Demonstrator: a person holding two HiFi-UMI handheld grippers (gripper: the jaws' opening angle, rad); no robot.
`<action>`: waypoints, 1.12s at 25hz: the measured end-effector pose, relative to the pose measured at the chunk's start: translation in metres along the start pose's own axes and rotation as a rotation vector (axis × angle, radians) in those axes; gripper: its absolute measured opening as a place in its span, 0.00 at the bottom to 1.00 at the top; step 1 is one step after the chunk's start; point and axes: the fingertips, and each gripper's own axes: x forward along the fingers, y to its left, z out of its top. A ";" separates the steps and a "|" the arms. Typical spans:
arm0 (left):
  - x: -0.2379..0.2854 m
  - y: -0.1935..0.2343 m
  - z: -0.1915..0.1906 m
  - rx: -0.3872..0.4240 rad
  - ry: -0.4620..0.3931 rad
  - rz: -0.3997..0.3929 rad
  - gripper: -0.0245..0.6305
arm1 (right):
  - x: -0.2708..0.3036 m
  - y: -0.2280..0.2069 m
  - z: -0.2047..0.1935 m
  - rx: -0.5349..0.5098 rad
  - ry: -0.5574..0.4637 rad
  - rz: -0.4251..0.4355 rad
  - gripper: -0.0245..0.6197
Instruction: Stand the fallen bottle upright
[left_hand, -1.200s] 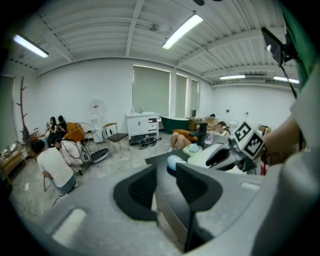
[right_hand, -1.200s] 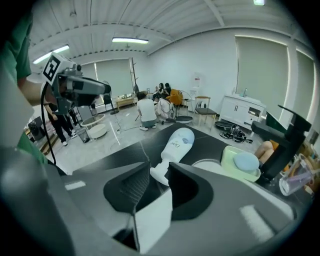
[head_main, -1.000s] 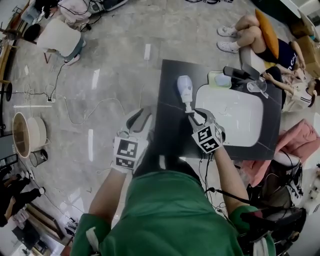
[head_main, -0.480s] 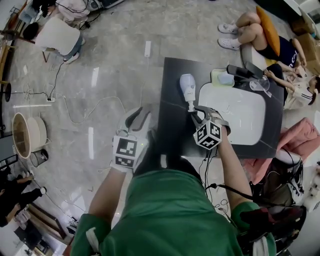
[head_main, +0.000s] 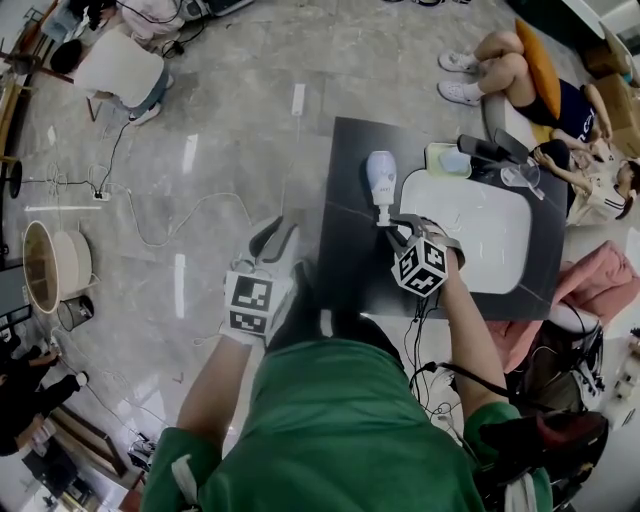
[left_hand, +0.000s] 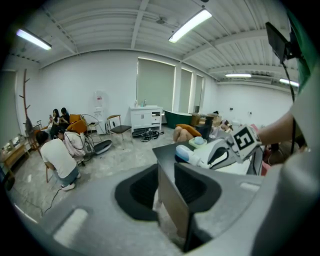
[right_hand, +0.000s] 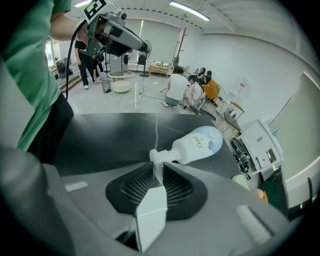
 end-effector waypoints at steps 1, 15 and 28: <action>-0.001 0.000 0.000 -0.003 -0.001 0.001 0.19 | 0.000 0.002 0.002 0.006 -0.004 0.005 0.14; -0.020 0.009 -0.003 -0.054 -0.013 0.026 0.17 | -0.014 0.021 0.055 0.257 -0.153 0.129 0.10; -0.040 0.007 0.016 -0.048 -0.052 0.033 0.16 | -0.052 0.005 0.093 0.585 -0.335 0.198 0.10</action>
